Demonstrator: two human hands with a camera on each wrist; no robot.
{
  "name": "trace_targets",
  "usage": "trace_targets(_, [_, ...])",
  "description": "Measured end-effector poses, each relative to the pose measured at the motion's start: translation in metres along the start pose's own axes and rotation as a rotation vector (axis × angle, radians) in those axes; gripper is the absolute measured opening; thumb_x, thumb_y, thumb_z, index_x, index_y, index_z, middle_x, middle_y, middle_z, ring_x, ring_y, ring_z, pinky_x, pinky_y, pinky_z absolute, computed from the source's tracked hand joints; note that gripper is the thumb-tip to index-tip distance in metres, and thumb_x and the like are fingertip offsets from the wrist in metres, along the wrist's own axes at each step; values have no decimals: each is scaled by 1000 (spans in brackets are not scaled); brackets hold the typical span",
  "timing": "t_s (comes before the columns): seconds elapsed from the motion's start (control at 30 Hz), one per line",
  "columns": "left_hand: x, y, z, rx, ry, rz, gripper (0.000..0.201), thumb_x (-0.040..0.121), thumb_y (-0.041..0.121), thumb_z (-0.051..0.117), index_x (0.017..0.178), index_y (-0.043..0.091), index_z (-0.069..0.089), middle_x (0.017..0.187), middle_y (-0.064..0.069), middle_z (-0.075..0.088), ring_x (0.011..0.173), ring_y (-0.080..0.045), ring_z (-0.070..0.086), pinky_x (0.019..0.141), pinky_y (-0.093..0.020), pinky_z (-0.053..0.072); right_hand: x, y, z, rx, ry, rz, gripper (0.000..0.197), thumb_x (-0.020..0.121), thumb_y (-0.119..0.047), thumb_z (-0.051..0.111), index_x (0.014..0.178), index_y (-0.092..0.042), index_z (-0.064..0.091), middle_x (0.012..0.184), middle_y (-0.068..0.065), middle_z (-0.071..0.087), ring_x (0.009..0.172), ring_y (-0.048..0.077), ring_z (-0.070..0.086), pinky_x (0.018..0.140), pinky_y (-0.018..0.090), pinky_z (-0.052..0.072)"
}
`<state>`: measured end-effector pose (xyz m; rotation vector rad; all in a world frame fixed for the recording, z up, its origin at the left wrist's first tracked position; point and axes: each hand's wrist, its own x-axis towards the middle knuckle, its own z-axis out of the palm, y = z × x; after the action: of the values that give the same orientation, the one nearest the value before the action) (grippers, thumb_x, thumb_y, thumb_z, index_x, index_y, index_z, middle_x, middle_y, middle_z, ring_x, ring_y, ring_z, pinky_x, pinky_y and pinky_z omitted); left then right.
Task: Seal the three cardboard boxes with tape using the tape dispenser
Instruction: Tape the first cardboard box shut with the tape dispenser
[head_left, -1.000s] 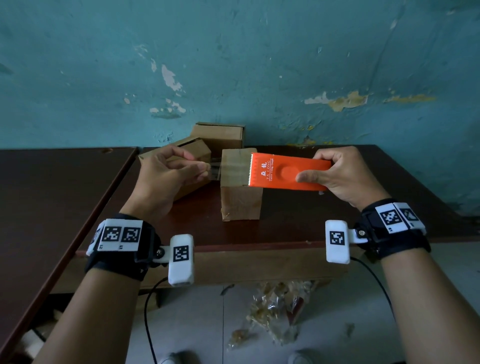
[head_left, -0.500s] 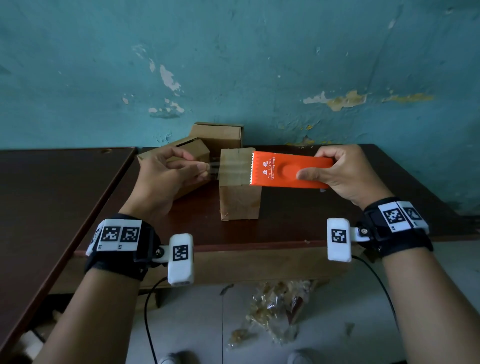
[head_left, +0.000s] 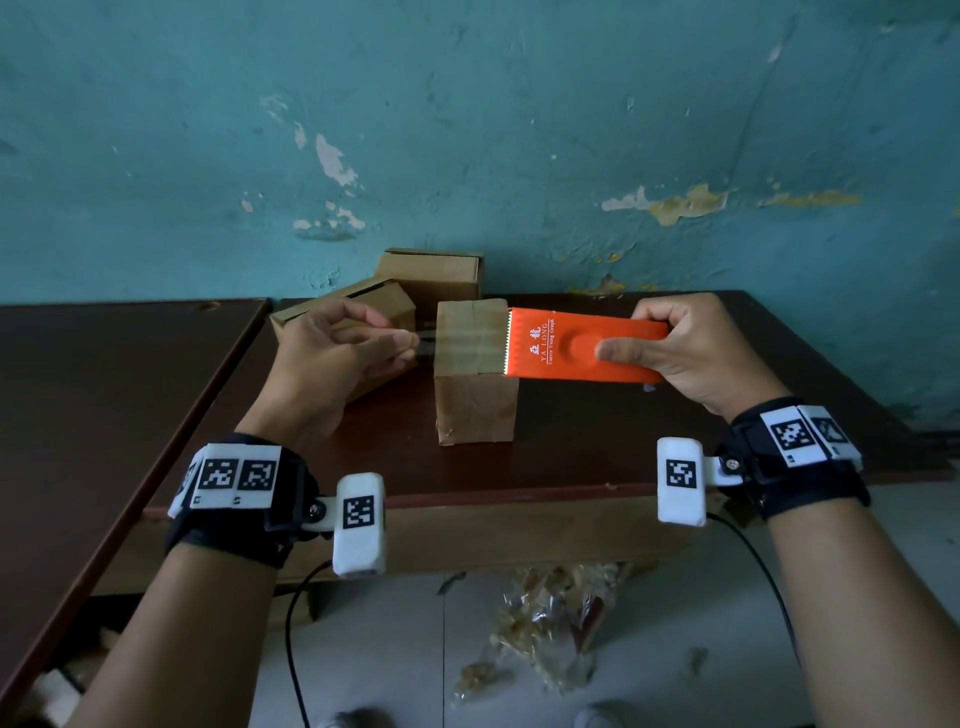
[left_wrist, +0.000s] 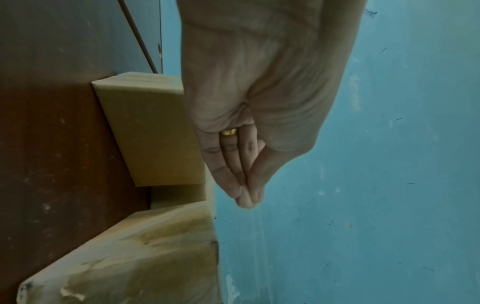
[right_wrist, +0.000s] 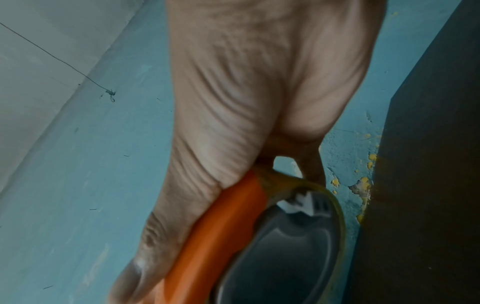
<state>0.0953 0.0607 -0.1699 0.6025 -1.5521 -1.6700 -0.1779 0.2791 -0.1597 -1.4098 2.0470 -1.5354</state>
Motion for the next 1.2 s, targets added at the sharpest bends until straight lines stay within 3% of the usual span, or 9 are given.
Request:
trace_targets(0.07, [0, 0, 0, 4, 1, -1, 20, 88, -7, 75, 98, 6, 63, 87, -17, 80, 79, -21, 78, 71, -27, 63, 0, 0, 0, 2, 1, 0, 47, 65, -46, 91, 69, -7, 64, 65, 6, 66, 54, 17, 64, 45, 31, 52])
trace_targets(0.2, [0, -2, 1, 6, 18, -4, 20, 88, -7, 76, 98, 5, 63, 88, -18, 80, 80, -22, 79, 72, -28, 64, 0, 0, -1, -8, 3, -4, 52, 61, -49, 91, 71, -6, 65, 71, 16, 67, 55, 17, 65, 45, 30, 53])
trace_targets(0.37, [-1, -3, 3, 21, 19, 6, 20, 88, -6, 76, 98, 5, 64, 90, -18, 80, 82, -23, 79, 75, -30, 64, 0, 0, -4, -2, 7, -9, 48, 64, -45, 90, 72, -3, 66, 67, 13, 64, 53, 14, 62, 44, 26, 49])
trace_targets(0.53, [0, 3, -10, -22, 63, -4, 20, 89, -9, 73, 97, 6, 62, 84, -14, 80, 75, -18, 78, 70, -24, 63, -5, 4, -15, 16, 65, -5, 44, 69, -42, 89, 73, -5, 67, 64, 8, 66, 50, 16, 62, 45, 25, 51])
trace_targets(0.67, [-2, 5, -15, -10, 40, -39, 19, 88, -9, 74, 95, 5, 63, 82, -11, 78, 80, -20, 79, 67, -22, 62, -7, 4, -19, 27, 33, 4, 38, 72, -37, 88, 72, -5, 66, 59, 2, 66, 47, 13, 62, 44, 23, 49])
trace_targets(0.87, [-5, 4, -11, 11, 38, -100, 21, 85, -6, 77, 96, 5, 64, 94, -15, 77, 87, -21, 79, 70, -23, 63, -8, 8, -20, 38, 44, 32, 42, 77, -43, 86, 71, -6, 67, 60, 4, 66, 50, 15, 63, 44, 25, 49])
trace_targets(1.0, [-1, -1, -8, 18, 21, -134, 17, 86, 0, 80, 92, 7, 66, 95, -15, 77, 85, -18, 77, 72, -23, 62, -8, 10, -21, 110, 64, 61, 56, 75, -61, 87, 67, -11, 65, 62, 8, 59, 51, 15, 55, 49, 20, 42])
trace_targets(1.2, [5, -7, -7, -1, 42, -217, 17, 86, 9, 84, 89, 10, 67, 88, -9, 79, 83, -15, 76, 72, -22, 61, -4, 10, -17, 193, 17, 89, 36, 85, -44, 78, 63, -20, 64, 63, 3, 59, 55, 14, 57, 57, 19, 44])
